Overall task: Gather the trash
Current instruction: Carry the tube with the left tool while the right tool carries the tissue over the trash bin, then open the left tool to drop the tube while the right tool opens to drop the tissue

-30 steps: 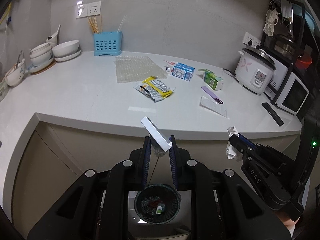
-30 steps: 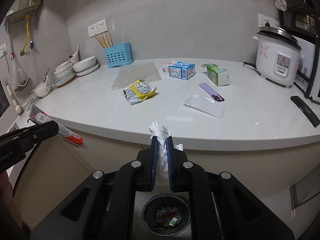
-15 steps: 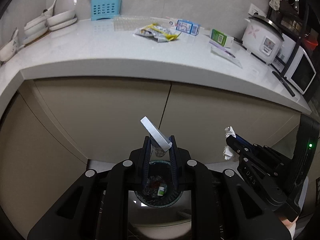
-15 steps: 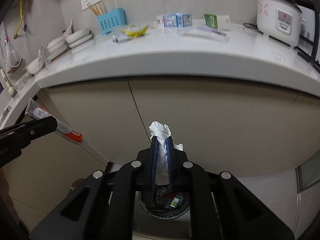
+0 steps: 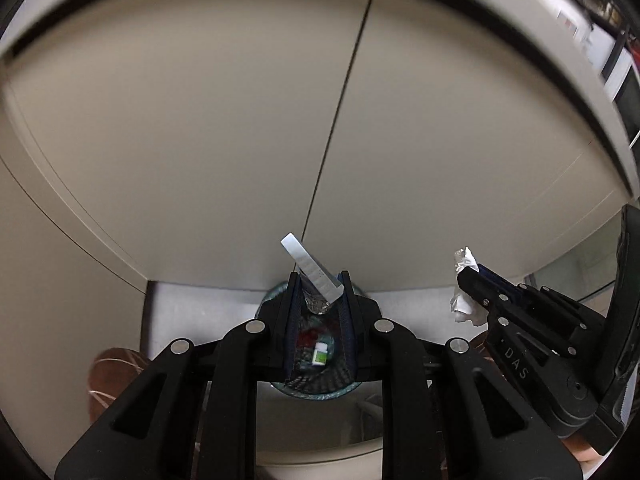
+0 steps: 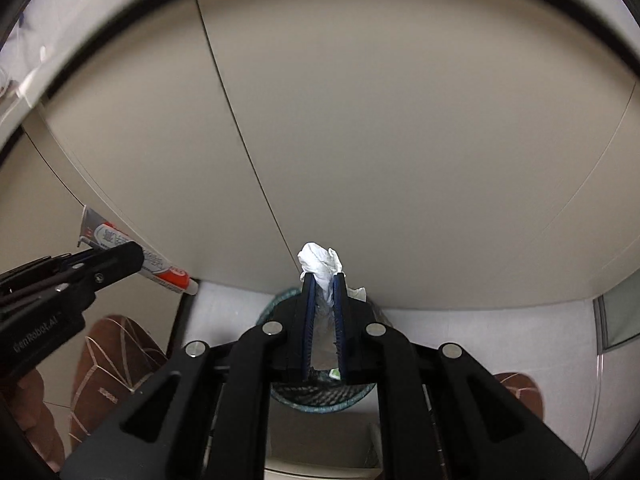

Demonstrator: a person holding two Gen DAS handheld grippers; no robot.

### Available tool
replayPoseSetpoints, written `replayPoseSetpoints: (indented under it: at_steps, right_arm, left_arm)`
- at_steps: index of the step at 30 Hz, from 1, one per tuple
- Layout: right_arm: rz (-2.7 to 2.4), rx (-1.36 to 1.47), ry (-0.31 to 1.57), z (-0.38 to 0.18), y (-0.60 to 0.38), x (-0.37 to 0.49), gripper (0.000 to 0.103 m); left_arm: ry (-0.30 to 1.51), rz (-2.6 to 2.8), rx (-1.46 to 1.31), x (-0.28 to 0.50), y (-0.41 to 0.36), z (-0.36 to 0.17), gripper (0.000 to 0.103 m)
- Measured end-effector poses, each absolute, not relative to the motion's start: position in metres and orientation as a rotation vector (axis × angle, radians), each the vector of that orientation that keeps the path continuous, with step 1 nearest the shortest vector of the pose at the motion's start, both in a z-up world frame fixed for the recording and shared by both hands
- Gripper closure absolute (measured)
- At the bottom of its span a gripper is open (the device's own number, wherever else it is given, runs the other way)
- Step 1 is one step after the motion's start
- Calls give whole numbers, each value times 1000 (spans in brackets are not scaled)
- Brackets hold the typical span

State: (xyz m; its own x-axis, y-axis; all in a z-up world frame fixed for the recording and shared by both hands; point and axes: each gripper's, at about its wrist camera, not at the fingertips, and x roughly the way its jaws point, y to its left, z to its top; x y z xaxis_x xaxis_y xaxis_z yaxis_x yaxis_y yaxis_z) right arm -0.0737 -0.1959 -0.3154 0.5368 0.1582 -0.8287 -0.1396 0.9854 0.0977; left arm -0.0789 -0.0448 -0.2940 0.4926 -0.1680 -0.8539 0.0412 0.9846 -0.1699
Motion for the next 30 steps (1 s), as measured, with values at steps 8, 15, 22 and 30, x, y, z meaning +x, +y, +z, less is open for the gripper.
replayPoseSetpoints:
  at_steps: [8, 15, 22, 30]
  right_arm:
    - [153, 24, 1103, -393, -201, -52, 94]
    - [139, 29, 1211, -458, -199, -36, 94]
    - [146, 20, 1298, -510, -191, -17, 94]
    - [152, -16, 1351, -553, -193, -11, 94]
  left_arm:
    - [1110, -158, -147, -55, -53, -377, 85]
    - [1203, -172, -131, -35, -61, -461, 85]
    - [1304, -170, -108, -23, -65, -527, 85]
    - [1366, -146, -149, -16, -57, -562, 83]
